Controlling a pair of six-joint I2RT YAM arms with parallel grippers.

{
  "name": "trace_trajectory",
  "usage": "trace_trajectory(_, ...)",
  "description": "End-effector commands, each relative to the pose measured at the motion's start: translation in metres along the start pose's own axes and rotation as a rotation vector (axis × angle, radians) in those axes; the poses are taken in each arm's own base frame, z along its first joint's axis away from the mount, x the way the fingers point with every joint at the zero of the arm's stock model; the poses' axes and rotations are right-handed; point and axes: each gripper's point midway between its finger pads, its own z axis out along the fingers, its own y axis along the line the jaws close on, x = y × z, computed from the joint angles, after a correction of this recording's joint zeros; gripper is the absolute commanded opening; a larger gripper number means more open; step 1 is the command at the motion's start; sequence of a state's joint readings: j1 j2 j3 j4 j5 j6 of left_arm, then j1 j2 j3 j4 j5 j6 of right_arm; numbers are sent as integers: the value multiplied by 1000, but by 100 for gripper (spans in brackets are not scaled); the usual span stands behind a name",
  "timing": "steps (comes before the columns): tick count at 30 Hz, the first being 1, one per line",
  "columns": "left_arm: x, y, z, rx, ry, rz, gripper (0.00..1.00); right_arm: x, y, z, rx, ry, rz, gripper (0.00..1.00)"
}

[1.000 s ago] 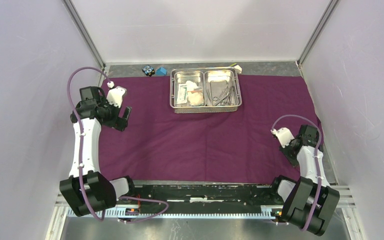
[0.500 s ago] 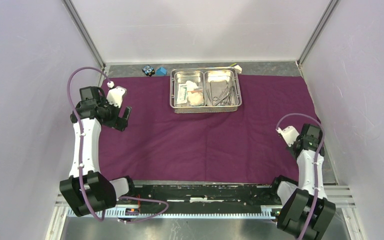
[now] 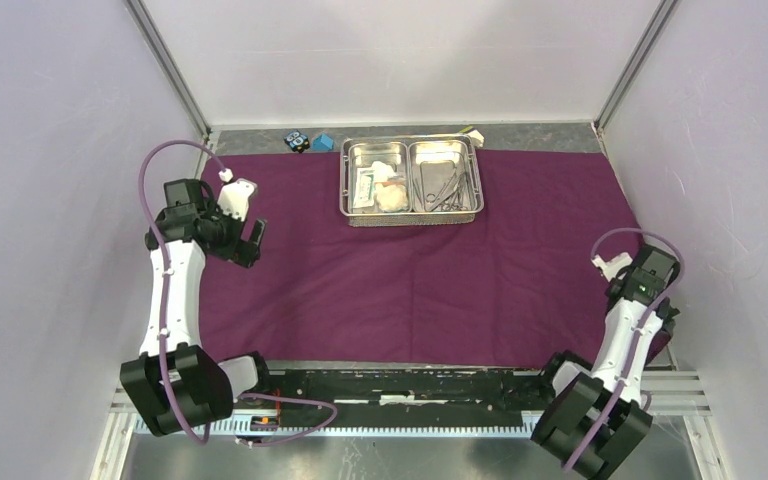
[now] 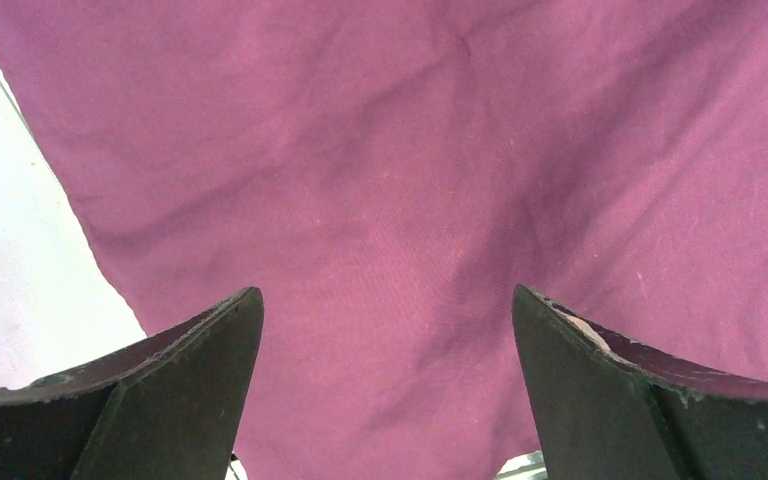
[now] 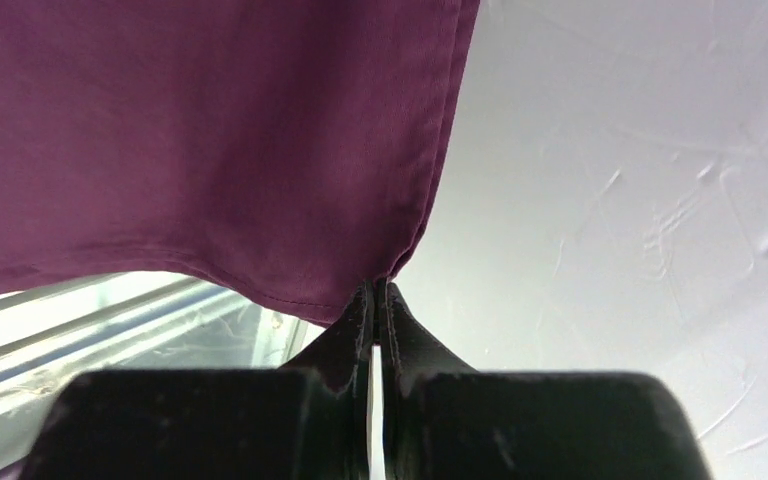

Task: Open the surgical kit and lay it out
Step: Smooth out the surgical kit at the center of the board.

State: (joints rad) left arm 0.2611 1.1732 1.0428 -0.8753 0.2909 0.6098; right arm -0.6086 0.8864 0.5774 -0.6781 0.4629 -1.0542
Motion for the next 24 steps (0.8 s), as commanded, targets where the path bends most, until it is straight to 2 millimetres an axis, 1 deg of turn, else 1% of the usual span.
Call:
trace_trajectory(1,-16,1,-5,-14,-79,18,100,22,-32,-4,90,88,4,4)
trace_trajectory(4,-16,0,-5,-13,-79,21,100,36,-30,2,91,132,3,8)
trace_trajectory(9,-15,1,-5,-15,-77,24,100,53,-20,14,90,190,5,26)
trace_trajectory(13,-14,1,-5,-20,-73,28,100,56,-14,23,83,201,6,37)
trace_trajectory(16,-11,2,-5,-29,-64,30,100,50,-13,26,61,170,21,46)
trace_trajectory(19,-7,5,-4,-47,-49,28,100,36,-13,26,14,89,30,50)
trace_trajectory(21,-1,7,-1,-62,-31,16,100,21,-14,24,-24,11,45,54)
trace_trajectory(24,10,10,6,-79,7,-6,100,-10,-2,20,-125,-139,56,62)
